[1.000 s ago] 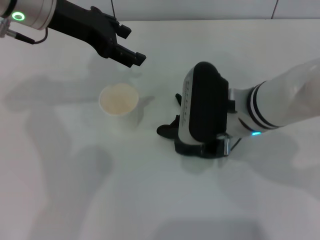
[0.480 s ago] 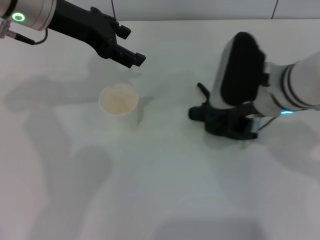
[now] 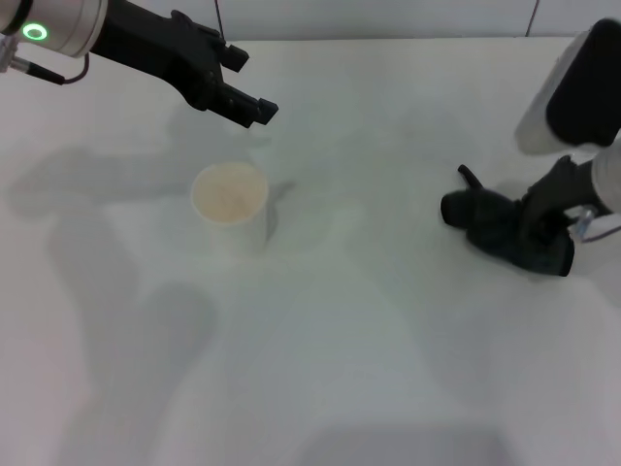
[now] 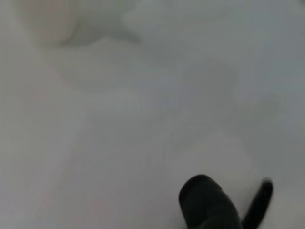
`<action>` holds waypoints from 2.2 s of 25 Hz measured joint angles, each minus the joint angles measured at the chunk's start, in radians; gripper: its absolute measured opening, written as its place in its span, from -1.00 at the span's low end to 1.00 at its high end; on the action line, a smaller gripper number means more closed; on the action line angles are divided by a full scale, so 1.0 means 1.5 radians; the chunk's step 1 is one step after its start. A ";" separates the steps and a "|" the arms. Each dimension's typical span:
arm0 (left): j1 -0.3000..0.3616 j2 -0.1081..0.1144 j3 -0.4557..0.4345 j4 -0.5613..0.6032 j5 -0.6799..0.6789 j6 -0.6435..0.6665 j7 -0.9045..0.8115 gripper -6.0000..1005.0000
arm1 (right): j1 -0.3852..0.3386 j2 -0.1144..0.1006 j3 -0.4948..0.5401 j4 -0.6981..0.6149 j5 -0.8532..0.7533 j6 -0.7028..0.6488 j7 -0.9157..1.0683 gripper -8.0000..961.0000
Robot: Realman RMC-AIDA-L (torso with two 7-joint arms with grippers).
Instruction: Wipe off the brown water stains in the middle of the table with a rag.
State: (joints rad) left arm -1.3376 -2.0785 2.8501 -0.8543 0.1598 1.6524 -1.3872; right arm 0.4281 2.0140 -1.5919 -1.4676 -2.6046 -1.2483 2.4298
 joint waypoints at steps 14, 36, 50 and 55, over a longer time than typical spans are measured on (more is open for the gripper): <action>0.001 0.000 0.000 0.000 0.001 -0.001 0.005 0.71 | 0.038 -0.001 0.072 0.065 0.020 0.051 -0.002 -0.80; 0.043 -0.001 -0.001 -0.050 -0.073 0.206 -0.006 0.71 | 0.026 -0.005 0.336 0.049 0.227 -0.107 -0.139 0.69; 0.197 -0.001 -0.001 0.057 -0.048 0.212 -0.012 0.71 | 0.018 -0.034 0.431 0.176 0.288 -0.196 -0.256 0.80; 0.242 0.000 -0.002 0.090 -0.086 0.168 0.030 0.71 | 0.009 -0.019 0.468 0.239 0.372 -0.195 -0.350 0.80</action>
State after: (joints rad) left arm -0.9739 -2.0788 2.8477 -0.7197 0.0309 1.9050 -1.3417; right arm 0.4421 1.9856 -0.8893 -1.1091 -2.0469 -1.5414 1.9041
